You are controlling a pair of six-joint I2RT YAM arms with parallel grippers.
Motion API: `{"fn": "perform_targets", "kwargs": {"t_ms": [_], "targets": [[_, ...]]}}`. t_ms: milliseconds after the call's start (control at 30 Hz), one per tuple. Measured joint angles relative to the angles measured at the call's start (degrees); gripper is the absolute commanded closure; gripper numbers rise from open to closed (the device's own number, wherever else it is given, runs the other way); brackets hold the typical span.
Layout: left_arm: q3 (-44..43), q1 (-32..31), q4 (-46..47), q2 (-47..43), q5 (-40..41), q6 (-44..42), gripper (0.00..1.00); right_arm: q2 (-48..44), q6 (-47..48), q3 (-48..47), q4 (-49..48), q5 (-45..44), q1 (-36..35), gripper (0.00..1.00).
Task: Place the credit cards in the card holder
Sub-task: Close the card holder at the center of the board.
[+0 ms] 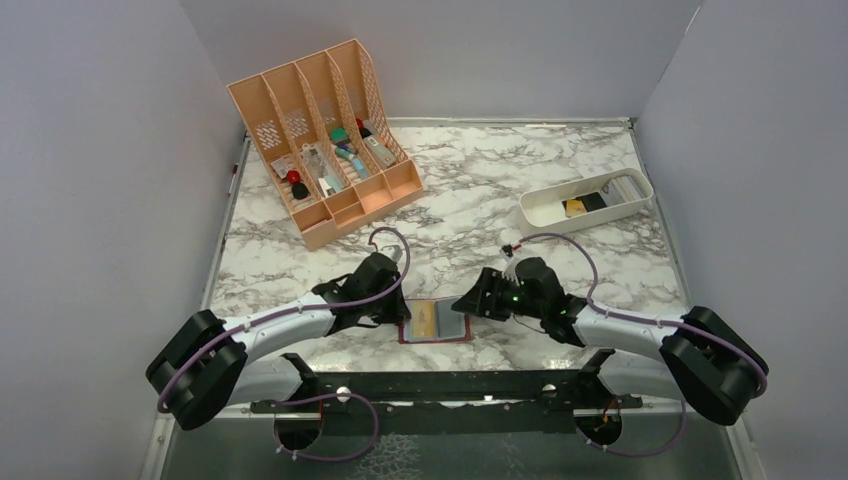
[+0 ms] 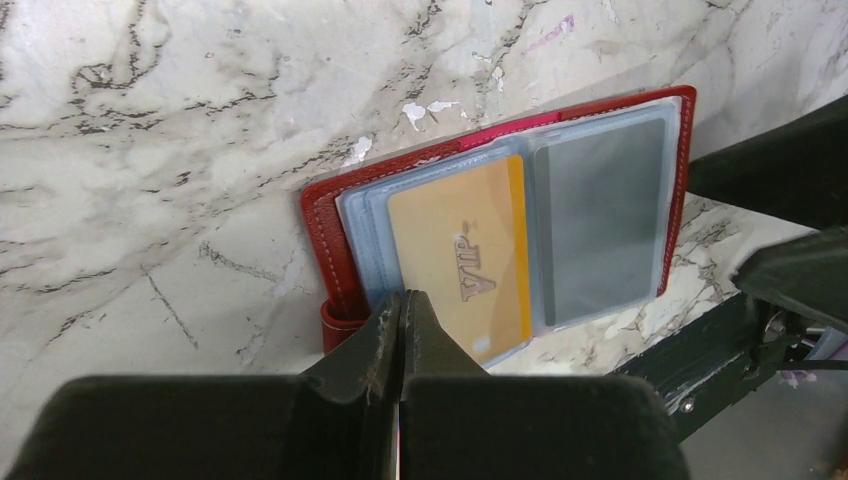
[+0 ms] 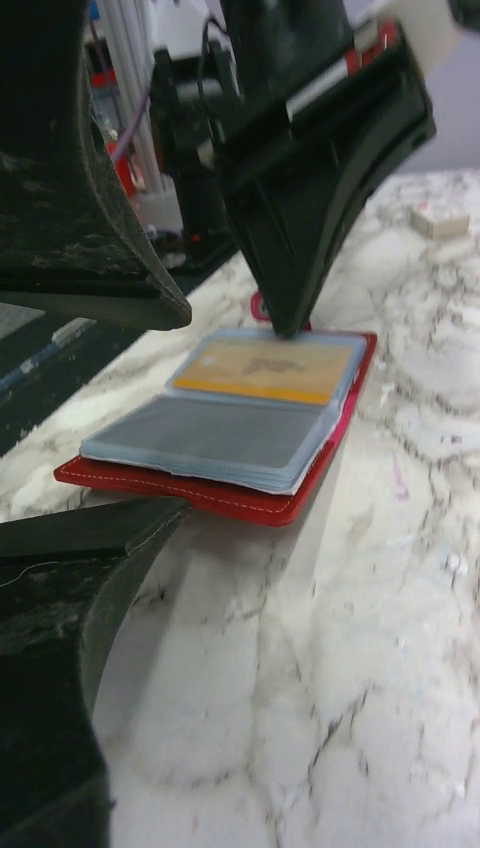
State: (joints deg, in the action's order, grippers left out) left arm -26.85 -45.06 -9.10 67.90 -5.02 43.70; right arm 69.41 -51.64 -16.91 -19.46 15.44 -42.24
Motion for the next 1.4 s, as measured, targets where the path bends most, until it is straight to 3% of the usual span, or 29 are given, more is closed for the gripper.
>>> {"fn": "perform_targets", "kwargs": {"t_ms": [400,800,933,1200,1400], "targets": [[1.27,0.13,6.45,3.26,-4.96,1.7,1.0,1.79,-8.7,0.94,-14.95,8.59,0.0,0.38],[0.79,0.11,15.89,6.05,-12.59,5.27,1.0,1.68,-9.35,0.26,-15.06,9.86,-0.02,0.41],[0.61,0.11,14.95,5.33,-12.28,5.35,1.0,3.37,-9.6,0.24,-16.31,10.14,-0.02,0.46],[0.63,0.11,8.98,-1.38,-9.05,5.35,1.0,11.45,-9.86,-0.24,-20.68,11.61,-0.02,0.67],[0.63,0.11,7.96,-2.4,-8.66,5.33,1.0,18.49,-8.22,-2.4,-22.6,12.5,-0.13,0.76]]}}
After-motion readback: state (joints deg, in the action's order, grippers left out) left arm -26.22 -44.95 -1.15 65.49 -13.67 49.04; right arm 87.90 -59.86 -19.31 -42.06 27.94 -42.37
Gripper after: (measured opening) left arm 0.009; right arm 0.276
